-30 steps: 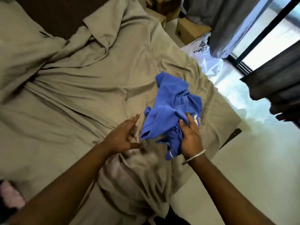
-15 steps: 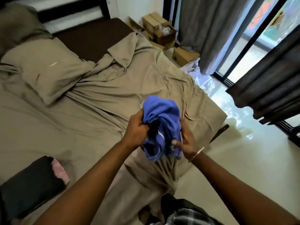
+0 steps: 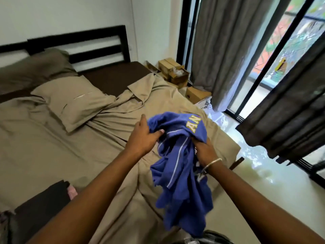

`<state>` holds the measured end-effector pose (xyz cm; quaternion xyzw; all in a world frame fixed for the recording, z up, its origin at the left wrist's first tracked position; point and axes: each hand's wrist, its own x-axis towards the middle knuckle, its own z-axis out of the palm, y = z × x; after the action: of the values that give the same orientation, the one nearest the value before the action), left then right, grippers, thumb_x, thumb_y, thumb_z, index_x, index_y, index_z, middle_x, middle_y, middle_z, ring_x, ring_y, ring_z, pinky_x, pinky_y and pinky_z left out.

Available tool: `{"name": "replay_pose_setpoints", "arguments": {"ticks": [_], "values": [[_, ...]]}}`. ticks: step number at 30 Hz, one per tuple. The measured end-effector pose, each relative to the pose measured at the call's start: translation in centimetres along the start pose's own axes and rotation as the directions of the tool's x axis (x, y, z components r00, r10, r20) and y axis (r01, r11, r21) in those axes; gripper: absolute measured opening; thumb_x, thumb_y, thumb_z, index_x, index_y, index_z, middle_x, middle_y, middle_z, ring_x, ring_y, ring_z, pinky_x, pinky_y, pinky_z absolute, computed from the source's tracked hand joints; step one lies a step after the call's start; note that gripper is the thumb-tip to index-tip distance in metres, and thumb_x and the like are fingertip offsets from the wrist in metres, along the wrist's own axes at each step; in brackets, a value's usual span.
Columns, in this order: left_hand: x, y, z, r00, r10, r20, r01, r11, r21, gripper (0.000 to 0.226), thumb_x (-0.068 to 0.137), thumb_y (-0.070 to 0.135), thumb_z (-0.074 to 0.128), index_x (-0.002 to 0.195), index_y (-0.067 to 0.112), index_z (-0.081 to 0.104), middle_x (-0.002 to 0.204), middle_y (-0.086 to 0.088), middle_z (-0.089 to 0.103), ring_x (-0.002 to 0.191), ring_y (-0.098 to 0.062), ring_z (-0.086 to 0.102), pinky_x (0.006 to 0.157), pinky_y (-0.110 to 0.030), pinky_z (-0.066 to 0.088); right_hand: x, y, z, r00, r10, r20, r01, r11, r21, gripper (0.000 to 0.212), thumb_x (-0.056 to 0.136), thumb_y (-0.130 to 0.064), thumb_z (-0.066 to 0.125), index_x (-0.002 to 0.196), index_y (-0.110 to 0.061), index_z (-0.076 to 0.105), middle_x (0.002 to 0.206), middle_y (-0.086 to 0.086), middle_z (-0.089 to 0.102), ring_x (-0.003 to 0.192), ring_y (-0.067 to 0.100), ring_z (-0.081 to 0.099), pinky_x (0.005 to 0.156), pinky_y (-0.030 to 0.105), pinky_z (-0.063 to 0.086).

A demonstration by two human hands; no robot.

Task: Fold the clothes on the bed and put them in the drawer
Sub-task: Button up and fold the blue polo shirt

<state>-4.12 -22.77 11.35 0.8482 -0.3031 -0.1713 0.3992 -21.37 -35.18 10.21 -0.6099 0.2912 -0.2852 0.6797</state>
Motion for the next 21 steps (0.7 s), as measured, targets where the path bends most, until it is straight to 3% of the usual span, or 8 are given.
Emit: {"name": "replay_pose_setpoints", "arguments": {"ticks": [2, 4, 7, 10, 12, 15, 18, 21], "values": [[-1.8, 0.9, 1.3, 0.997, 0.007, 0.072, 0.000, 0.995, -0.095, 0.093, 0.067, 0.065, 0.066, 0.143, 0.015, 0.047, 0.138, -0.011, 0.056, 0.125, -0.026, 0.054, 0.096, -0.032, 0.048, 0.6, -1.4, 0.1, 0.998, 0.044, -0.055, -0.040, 0.997, 0.071, 0.016, 0.100, -0.012, 0.051, 0.108, -0.016, 0.064, 0.105, -0.006, 0.063, 0.090, 0.006, 0.060, 0.072, 0.009, 0.048], [-3.5, 1.7, 2.8, 0.985, 0.157, 0.073, -0.142, 0.973, -0.182, 0.087, 0.064, 0.059, 0.060, 0.140, 0.019, 0.051, 0.136, 0.000, 0.056, 0.122, -0.017, 0.055, 0.095, -0.026, 0.047, 1.7, -2.1, -0.6, 0.995, 0.084, -0.045, -0.075, 0.981, 0.179, 0.015, 0.098, -0.013, 0.053, 0.100, -0.019, 0.067, 0.098, -0.004, 0.069, 0.093, 0.013, 0.063, 0.081, 0.022, 0.051], [-3.7, 2.3, 4.6, 0.855, 0.517, -0.043, -0.518, 0.854, -0.043, 0.082, 0.078, 0.026, 0.064, 0.153, 0.023, 0.030, 0.151, 0.004, 0.037, 0.138, -0.013, 0.037, 0.113, -0.027, 0.033, 3.0, -2.9, -1.4, 0.993, 0.015, 0.117, -0.041, 0.974, 0.224, 0.021, 0.090, -0.005, 0.058, 0.107, -0.012, 0.068, 0.103, -0.004, 0.074, 0.100, 0.013, 0.067, 0.091, 0.026, 0.051], [-2.4, 4.5, 5.7, 0.774, 0.632, -0.035, -0.626, 0.773, 0.109, 0.091, 0.072, 0.005, 0.068, 0.148, 0.041, 0.033, 0.157, -0.002, 0.030, 0.142, -0.016, 0.033, 0.112, -0.023, 0.031, 3.9, -3.7, -3.1, 0.926, 0.037, 0.377, -0.145, 0.954, 0.263, 0.033, 0.077, 0.005, 0.053, 0.099, -0.007, 0.074, 0.096, 0.005, 0.075, 0.090, 0.016, 0.071, 0.082, 0.025, 0.056], [-1.4, 5.9, 6.4, 0.748, 0.664, -0.007, -0.660, 0.745, 0.096, 0.077, 0.071, 0.002, 0.066, 0.140, 0.032, 0.050, 0.152, -0.006, 0.038, 0.139, -0.018, 0.038, 0.112, -0.021, 0.032, 5.1, -4.0, -4.7, 0.859, 0.062, 0.508, -0.223, 0.939, 0.262, 0.040, 0.069, 0.005, 0.048, 0.091, -0.009, 0.078, 0.092, 0.008, 0.074, 0.085, 0.018, 0.070, 0.079, 0.027, 0.057], [0.9, 8.2, 7.7, 0.727, 0.684, -0.068, -0.670, 0.727, 0.153, 0.042, 0.081, 0.014, 0.051, 0.119, 0.013, 0.068, 0.130, -0.014, 0.059, 0.118, -0.019, 0.053, 0.100, -0.015, 0.040, 8.2, -4.6, -7.9, 0.852, 0.074, 0.518, -0.180, 0.971, 0.158, 0.046, 0.061, 0.002, 0.048, 0.103, -0.005, 0.066, 0.090, 0.006, 0.072, 0.084, 0.018, 0.067, 0.082, 0.030, 0.053], [2.5, 10.9, 9.8, 0.744, 0.668, -0.005, -0.644, 0.719, 0.263, 0.039, 0.087, 0.022, 0.045, 0.115, 0.011, 0.068, 0.119, -0.009, 0.063, 0.104, -0.019, 0.058, 0.086, -0.022, 0.046, 11.1, -4.6, -11.4, 0.842, 0.108, 0.528, -0.146, 0.989, 0.031, 0.057, 0.060, -0.008, 0.057, 0.116, -0.002, 0.058, 0.098, 0.007, 0.068, 0.091, 0.018, 0.064, 0.085, 0.029, 0.050], [3.7, 14.3, 12.2, 0.839, 0.544, 0.019, -0.529, 0.806, 0.267, 0.041, 0.091, 0.032, 0.035, 0.120, 0.010, 0.055, 0.119, -0.007, 0.058, 0.104, -0.018, 0.055, 0.085, -0.024, 0.043, 13.8, -5.0, -14.6, 0.910, 0.057, 0.412, 0.023, 0.982, -0.188, 0.056, 0.074, -0.033, 0.065, 0.124, -0.011, 0.054, 0.104, -0.003, 0.061, 0.101, 0.017, 0.058, 0.091, 0.028, 0.047]]}}
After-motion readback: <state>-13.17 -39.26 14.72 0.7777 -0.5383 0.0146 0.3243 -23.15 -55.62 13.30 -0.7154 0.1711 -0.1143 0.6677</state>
